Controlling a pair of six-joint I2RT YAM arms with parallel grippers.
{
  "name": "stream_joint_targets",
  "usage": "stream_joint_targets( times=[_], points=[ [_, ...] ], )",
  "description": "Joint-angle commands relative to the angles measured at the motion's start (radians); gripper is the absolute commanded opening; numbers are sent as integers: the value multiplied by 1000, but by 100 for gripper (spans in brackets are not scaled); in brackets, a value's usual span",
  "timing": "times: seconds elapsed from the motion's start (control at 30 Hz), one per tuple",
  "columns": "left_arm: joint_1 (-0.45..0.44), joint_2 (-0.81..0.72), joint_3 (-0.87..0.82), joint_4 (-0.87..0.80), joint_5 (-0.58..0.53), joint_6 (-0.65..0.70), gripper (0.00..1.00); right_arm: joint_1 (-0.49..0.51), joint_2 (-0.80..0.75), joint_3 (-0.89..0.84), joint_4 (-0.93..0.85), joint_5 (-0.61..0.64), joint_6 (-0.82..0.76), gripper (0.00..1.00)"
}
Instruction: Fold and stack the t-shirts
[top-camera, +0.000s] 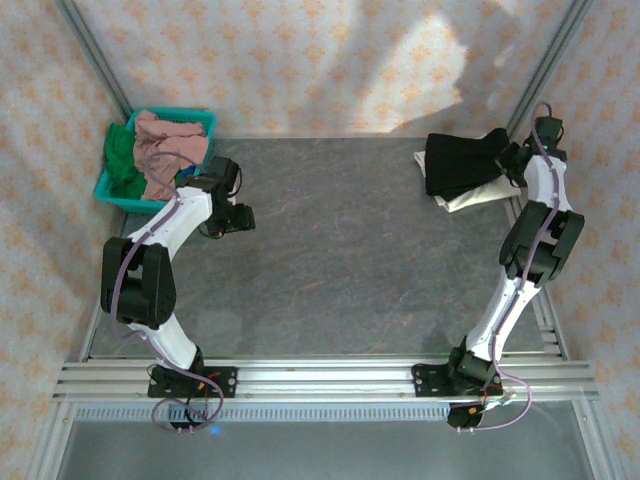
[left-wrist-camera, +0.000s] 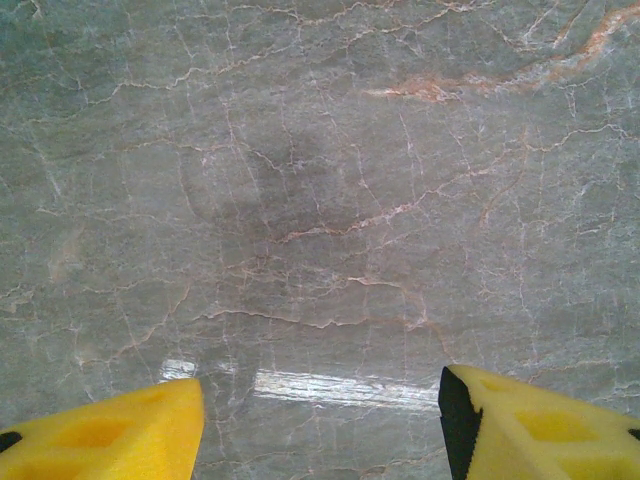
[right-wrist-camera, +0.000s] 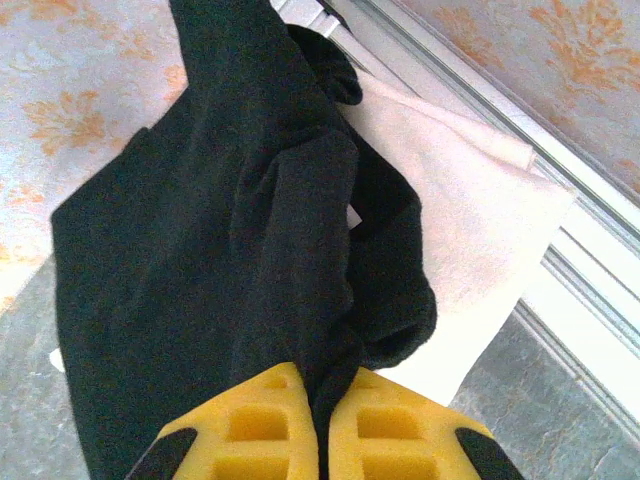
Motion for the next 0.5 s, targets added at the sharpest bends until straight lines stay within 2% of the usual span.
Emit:
stream_joint_targets(
  times=[0.0,0.13,0.2,0.23,0.3,0.43,0.47],
  points=[
    [-5,3,17,-33,-18,22,64,-31,83,48,-68,29,-43,0],
    [-4,-3,10,-29,-15,22,64,-31,175,135,-144,122,-34,3],
    [-6,-7,5,-24,-12,22,64,-32,185,158,-186,200,-14,15],
    [-5,-7,5,-24,-8,22,64,-31,175,157,-200,227,-9,18],
    [-5,-6,6,-24,-4,19,64,-27,124,112,-187,271,2,24],
    [-6,-7,11,-21,8,14,64,25,-34,-40,-125,446,0,44],
    [-7,-9,11,-20,12,14,64,44,-67,-71,-114,489,-11,46]
  ],
)
